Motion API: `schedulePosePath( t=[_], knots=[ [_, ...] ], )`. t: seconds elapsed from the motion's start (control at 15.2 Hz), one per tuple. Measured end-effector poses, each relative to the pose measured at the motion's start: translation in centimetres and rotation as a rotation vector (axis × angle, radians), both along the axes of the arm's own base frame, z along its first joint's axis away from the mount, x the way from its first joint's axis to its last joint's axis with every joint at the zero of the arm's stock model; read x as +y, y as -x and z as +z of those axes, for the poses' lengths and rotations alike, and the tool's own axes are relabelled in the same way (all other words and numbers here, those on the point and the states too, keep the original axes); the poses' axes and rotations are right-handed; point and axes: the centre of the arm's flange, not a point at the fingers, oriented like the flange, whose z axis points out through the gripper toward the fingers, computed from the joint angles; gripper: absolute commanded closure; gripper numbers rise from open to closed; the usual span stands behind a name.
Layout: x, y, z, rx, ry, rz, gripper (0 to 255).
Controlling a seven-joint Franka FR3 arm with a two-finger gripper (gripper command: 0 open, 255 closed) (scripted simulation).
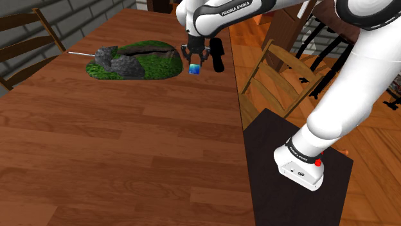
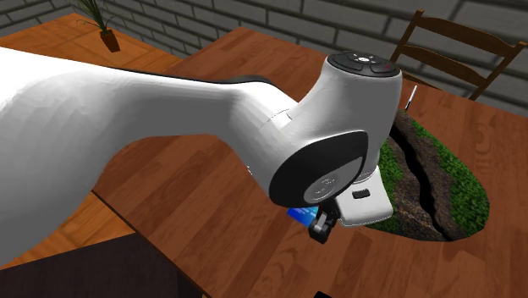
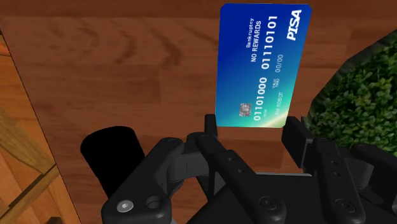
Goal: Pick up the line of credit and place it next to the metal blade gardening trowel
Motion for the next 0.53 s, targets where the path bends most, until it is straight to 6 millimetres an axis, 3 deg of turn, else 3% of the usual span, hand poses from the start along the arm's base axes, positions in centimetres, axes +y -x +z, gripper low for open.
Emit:
schedulePosePath(
  t=[0.53],
  knots=[
    [-0.1,0.2,-4.2,0.0,0.0,0.0,255]
  ],
)
